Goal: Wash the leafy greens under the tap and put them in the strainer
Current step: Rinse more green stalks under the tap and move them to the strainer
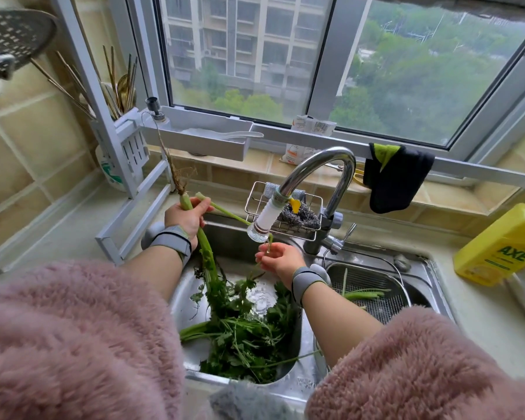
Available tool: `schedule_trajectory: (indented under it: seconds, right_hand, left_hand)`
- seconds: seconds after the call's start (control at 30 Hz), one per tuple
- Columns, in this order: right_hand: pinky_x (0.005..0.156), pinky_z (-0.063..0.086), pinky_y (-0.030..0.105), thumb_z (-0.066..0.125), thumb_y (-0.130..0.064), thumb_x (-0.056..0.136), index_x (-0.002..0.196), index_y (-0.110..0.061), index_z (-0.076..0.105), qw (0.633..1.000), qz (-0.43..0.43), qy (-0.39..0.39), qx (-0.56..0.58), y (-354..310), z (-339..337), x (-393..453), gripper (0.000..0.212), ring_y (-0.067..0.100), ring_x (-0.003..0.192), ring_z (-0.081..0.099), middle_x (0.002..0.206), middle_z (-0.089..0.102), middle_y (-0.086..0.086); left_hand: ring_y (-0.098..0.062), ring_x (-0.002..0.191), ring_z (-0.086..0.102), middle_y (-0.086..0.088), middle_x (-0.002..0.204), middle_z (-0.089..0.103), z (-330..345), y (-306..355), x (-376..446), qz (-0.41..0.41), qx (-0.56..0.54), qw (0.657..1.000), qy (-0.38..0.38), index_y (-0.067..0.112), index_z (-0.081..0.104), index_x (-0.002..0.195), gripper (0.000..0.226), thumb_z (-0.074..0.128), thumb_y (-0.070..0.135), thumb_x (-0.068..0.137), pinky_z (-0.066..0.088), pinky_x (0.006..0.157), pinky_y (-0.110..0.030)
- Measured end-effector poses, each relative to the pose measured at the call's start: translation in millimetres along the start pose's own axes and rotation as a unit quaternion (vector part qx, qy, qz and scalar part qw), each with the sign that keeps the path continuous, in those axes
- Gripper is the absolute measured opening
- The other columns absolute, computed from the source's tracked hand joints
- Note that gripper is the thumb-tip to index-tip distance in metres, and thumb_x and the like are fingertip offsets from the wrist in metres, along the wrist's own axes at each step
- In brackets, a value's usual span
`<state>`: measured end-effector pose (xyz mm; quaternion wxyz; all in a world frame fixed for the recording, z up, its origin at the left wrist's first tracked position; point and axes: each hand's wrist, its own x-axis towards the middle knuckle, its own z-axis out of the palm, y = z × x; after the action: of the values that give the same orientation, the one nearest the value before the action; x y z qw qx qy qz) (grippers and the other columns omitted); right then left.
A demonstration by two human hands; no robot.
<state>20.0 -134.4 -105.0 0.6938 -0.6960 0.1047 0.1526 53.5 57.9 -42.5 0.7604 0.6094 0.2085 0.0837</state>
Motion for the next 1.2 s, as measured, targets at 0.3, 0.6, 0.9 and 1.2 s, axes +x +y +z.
schedule_trajectory:
  seconds: [0.3, 0.6, 0.9, 1.2]
  right_hand:
    - [0.054, 0.056, 0.022, 0.040, -0.012, 0.099, 0.098, -0.011, 0.053, 0.998, 0.009, 0.008, 0.060, -14.3, 4.9, -0.8, 0.012, 0.018, 0.071, 0.062, 0.081, 0.063, 0.008]
    - [0.056, 0.053, 0.019, 0.055, 0.002, 0.090, 0.081, -0.010, 0.052, 0.999, -0.003, 0.035, 0.040, -9.3, 5.8, -4.9, 0.015, 0.012, 0.061, 0.061, 0.080, 0.062, 0.008]
    - [0.076, 0.057, 0.035, 0.055, 0.014, 0.085, 0.095, -0.003, 0.049, 0.999, 0.027, 0.037, 0.028, -6.6, 0.2, -5.2, 0.021, 0.018, 0.072, 0.061, 0.079, 0.061, 0.009]
    - [0.072, 0.048, 0.023, 0.053, 0.009, 0.082, 0.125, -0.004, 0.051, 0.974, 0.036, 0.048, -0.220, -10.0, -5.3, -6.8, 0.045, 0.019, 0.096, 0.055, 0.122, 0.058, 0.012]
  left_hand:
    - [0.002, 0.031, 0.045, 0.009, 0.046, 0.063, -9.7, -3.9, -2.1, -0.018, -0.019, 1.000, 0.001, 0.015, 0.054, 0.070, 0.021, 0.063, 0.004, 0.086, 0.037, 0.050, -0.019]
    - [-0.001, 0.038, 0.044, 0.009, 0.047, 0.064, -13.6, -2.0, -3.2, -0.024, -0.023, 0.999, 0.000, 0.015, 0.056, 0.069, 0.020, 0.064, 0.006, 0.085, 0.037, 0.056, -0.021]
    - [-0.010, 0.052, 0.038, 0.008, 0.047, 0.064, -12.6, -2.3, -10.8, -0.033, -0.006, 0.999, -0.002, 0.014, 0.056, 0.071, 0.018, 0.063, 0.007, 0.086, 0.037, 0.054, -0.020]
    - [-0.009, 0.046, 0.042, 0.003, 0.046, 0.064, -5.5, -14.1, -22.6, -0.066, 0.138, 0.979, -0.135, 0.007, 0.061, 0.071, 0.014, 0.064, 0.005, 0.085, 0.034, 0.045, -0.019]
